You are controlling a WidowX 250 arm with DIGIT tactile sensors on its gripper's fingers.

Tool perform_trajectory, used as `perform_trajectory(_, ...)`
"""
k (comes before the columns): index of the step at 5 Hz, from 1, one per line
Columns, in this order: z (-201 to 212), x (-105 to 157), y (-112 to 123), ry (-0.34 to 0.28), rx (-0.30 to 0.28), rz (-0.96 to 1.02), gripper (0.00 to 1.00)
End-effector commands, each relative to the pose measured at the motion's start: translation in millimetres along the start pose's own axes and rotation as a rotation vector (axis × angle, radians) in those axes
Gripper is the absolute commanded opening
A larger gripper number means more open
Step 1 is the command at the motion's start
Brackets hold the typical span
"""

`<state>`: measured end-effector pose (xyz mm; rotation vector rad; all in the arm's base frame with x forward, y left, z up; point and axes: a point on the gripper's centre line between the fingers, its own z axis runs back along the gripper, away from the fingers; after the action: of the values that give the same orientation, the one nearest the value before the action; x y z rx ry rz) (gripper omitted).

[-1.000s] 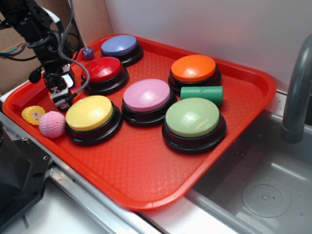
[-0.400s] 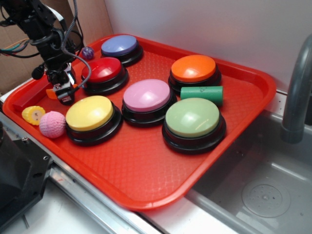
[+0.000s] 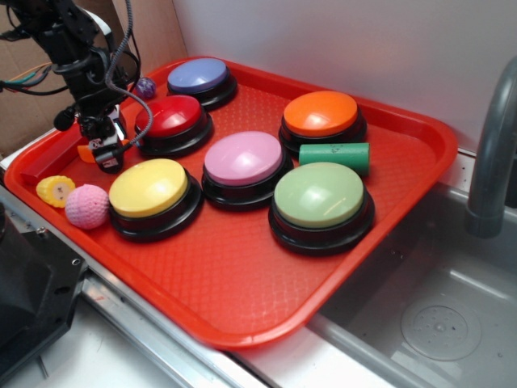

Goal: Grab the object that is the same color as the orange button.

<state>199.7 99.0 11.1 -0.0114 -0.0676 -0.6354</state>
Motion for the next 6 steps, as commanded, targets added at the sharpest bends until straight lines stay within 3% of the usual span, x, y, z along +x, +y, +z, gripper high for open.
perform_trajectory(1, 21, 26, -18, -0.011, -0.008, -0.022, 0.00)
perform_trajectory(3, 57, 34, -30, -0.073, -0.029, -0.008, 0.00)
perform_trajectory(4, 82, 41, -37, -0.060, -0.016, 0.078, 0.00)
perform_trajectory(6, 125, 69, -67, 0.023, 0.029, 0.319, 0.00)
